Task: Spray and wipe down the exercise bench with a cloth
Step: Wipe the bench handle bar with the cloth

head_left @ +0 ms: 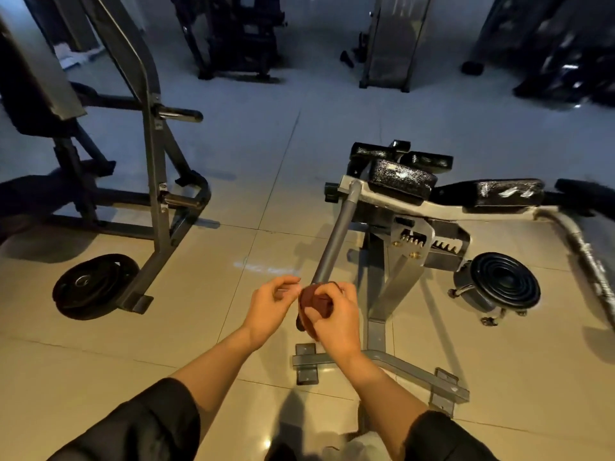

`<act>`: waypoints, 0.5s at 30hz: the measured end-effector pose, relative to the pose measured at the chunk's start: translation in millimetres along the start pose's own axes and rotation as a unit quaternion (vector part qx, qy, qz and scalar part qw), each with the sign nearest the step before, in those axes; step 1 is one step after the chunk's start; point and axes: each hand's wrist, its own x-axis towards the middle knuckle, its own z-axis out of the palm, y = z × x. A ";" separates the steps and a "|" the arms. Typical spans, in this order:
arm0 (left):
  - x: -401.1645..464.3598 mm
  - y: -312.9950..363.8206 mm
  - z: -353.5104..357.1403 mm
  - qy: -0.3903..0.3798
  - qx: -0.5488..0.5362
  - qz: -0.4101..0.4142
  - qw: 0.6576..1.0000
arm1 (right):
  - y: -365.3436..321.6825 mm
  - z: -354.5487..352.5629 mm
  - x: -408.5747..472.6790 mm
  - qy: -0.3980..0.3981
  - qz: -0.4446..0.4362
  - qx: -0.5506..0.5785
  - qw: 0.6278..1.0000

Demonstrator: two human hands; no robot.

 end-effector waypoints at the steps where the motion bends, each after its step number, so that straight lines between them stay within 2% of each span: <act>1: 4.1 11.8 -0.9 -0.009 -0.029 0.004 1.000 | -6.4 -6.8 1.2 0.008 -0.019 0.021 1.000; 4: 14.4 50.1 -0.6 -0.059 -0.131 -0.022 0.989 | -31.2 -26.5 11.7 0.004 -0.075 0.077 0.994; 7: 23.8 76.5 -4.6 -0.137 -0.217 -0.050 0.965 | -47.4 -36.5 30.9 0.002 -0.124 0.108 0.986; 9: 32.2 84.9 -9.9 -0.165 -0.257 -0.038 0.951 | -53.0 -38.5 44.0 -0.012 -0.118 0.136 0.984; 11: 40.4 89.9 -14.7 -0.153 -0.265 -0.024 0.952 | -52.1 -36.7 58.2 -0.011 -0.096 0.130 0.987; 15: 62.6 84.8 -10.7 -0.093 -0.187 -0.004 0.978 | -40.9 -28.7 84.7 0.015 -0.076 0.020 0.997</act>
